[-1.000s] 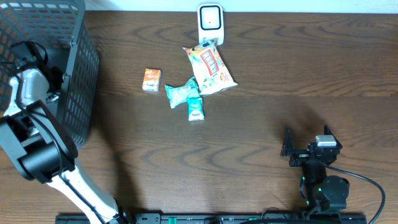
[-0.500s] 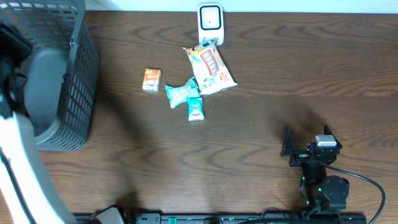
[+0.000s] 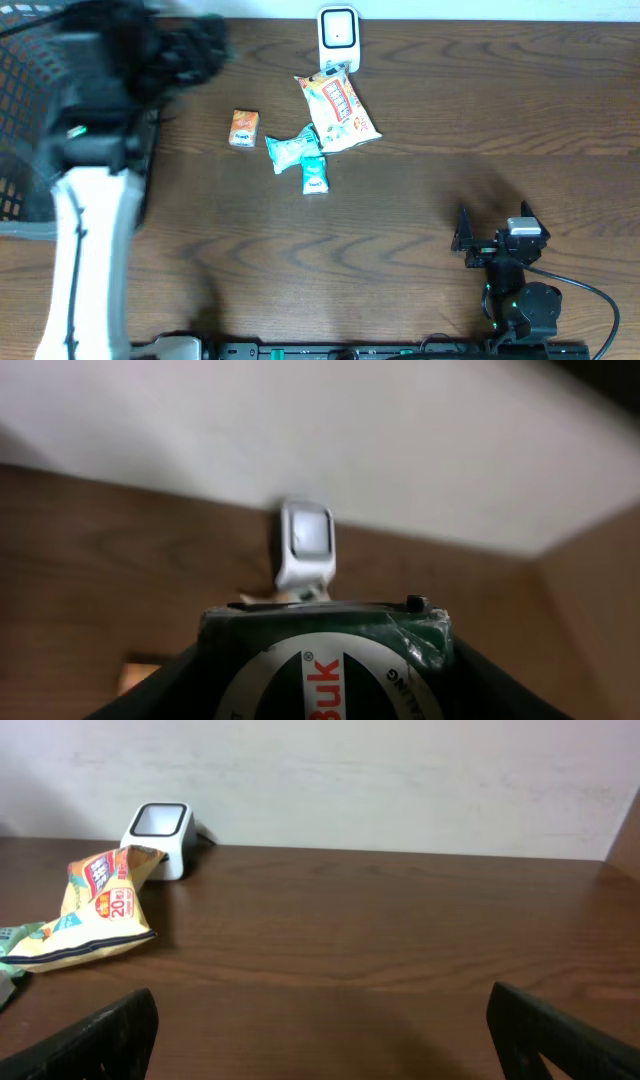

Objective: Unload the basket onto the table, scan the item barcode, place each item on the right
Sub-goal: 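Lift the green tin to the scanner and release it beside the orange box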

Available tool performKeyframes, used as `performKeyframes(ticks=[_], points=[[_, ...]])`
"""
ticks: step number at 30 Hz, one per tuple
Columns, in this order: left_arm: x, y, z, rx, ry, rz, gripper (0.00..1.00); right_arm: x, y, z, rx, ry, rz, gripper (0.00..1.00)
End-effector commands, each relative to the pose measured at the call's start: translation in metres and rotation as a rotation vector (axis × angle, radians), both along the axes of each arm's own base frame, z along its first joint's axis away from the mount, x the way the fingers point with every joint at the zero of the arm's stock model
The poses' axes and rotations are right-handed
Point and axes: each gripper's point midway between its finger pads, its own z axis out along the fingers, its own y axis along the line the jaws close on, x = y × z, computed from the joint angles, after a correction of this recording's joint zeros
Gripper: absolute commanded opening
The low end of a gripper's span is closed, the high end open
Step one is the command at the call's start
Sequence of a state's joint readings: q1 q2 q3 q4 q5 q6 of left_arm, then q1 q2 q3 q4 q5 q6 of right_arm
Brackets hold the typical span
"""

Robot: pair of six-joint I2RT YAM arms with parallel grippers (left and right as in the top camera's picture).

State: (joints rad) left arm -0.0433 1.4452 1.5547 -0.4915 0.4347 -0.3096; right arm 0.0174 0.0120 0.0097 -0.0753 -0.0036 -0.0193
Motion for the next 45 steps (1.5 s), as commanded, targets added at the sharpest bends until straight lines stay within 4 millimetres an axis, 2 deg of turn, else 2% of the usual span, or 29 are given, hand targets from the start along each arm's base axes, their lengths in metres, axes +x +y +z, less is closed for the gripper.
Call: performKeyframes(ticks=[1, 6, 11, 14, 18, 22, 25, 27, 28, 32, 34, 39, 42, 43, 45], points=[[0.021, -0.021, -0.043, 0.213, 0.029, -0.013, 0.53, 0.000, 0.001, -0.001, -0.012, -0.001, 0.003, 0.99], [0.053, -0.032, -0.104, 0.354, 0.111, 0.048, 0.54, 0.000, 0.001, -0.001, -0.012, -0.001, 0.003, 0.99], [0.072, -0.048, -0.172, 0.388, 0.218, 0.012, 0.54, 0.000, 0.001, -0.001, -0.012, -0.001, 0.003, 0.99], [0.082, -0.049, -0.207, 0.405, 0.265, 0.010, 0.61, 0.000, 0.001, -0.001, -0.012, -0.001, 0.003, 0.99], [0.087, -0.047, -0.244, 0.428, 0.322, 0.011, 0.63, 0.000, 0.001, -0.001, -0.012, -0.001, 0.003, 0.99], [0.085, -0.048, -0.259, 0.436, 0.355, 0.003, 0.72, 0.000, 0.001, -0.001, -0.012, -0.001, 0.003, 0.99], [0.085, -0.048, -0.259, 0.435, 0.358, 0.002, 0.73, 0.000, 0.001, -0.001, -0.012, -0.001, 0.003, 0.99], [0.084, -0.048, -0.259, 0.436, 0.361, 0.001, 0.80, 0.000, 0.001, -0.001, -0.012, -0.001, 0.003, 0.99], [0.083, -0.047, -0.260, 0.437, 0.364, 0.000, 0.86, 0.000, 0.001, -0.001, -0.012, -0.001, 0.003, 0.99], [0.080, -0.045, -0.246, 0.434, 0.355, 0.004, 0.88, 0.000, 0.001, -0.001, -0.012, -0.001, 0.003, 0.99], [0.074, -0.044, -0.227, 0.429, 0.335, 0.007, 0.91, 0.000, 0.001, -0.001, -0.012, -0.001, 0.003, 0.99], [0.044, -0.036, -0.152, 0.409, 0.260, 0.021, 0.93, 0.000, 0.001, -0.001, -0.012, -0.001, 0.003, 0.99], [0.012, -0.028, -0.117, 0.406, 0.252, 0.022, 0.93, 0.000, 0.001, -0.001, -0.012, -0.001, 0.003, 0.99], [-0.002, -0.025, -0.108, 0.409, 0.264, 0.019, 0.98, 0.000, 0.001, -0.001, -0.012, -0.001, 0.003, 0.99], [-0.028, -0.018, -0.096, 0.417, 0.289, 0.015, 0.98, 0.000, 0.001, -0.001, -0.012, -0.001, 0.003, 0.99]])
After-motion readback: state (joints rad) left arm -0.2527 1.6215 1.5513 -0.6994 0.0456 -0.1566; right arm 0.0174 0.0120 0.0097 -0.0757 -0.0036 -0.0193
